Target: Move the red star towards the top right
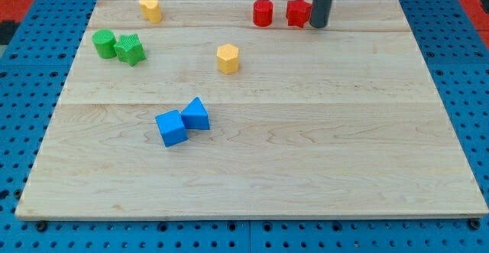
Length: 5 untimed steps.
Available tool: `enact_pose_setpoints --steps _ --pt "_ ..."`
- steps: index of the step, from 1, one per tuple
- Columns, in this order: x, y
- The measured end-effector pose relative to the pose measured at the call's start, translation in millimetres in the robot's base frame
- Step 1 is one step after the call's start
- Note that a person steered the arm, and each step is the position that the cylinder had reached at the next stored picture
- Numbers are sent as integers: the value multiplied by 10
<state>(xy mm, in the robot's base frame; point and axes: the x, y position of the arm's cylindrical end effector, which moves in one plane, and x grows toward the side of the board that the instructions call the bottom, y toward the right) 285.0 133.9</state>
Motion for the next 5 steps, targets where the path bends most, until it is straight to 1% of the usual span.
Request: enact_pose_setpoints --steps 1,2,3,4,5 --pt "81 -609" --pt "-391 -935" --pt "-619 -769" --pt "-614 -267" --pt "-431 -256"
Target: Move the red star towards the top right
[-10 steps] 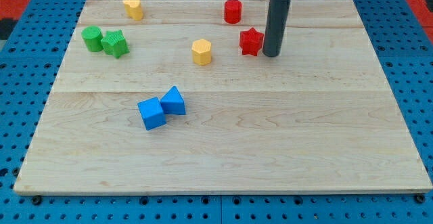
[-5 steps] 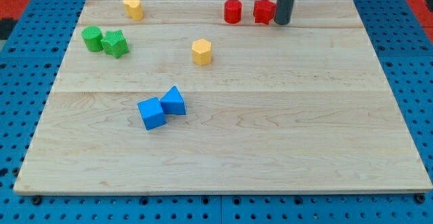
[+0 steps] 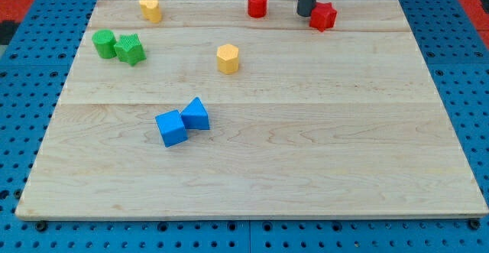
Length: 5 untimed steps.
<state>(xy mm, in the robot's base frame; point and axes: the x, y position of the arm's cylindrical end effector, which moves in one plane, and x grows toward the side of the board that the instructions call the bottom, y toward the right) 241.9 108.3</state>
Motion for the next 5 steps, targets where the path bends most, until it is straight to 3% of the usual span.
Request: enact_pose_setpoints --steps 3,5 --pt "455 377" --pt "84 610"
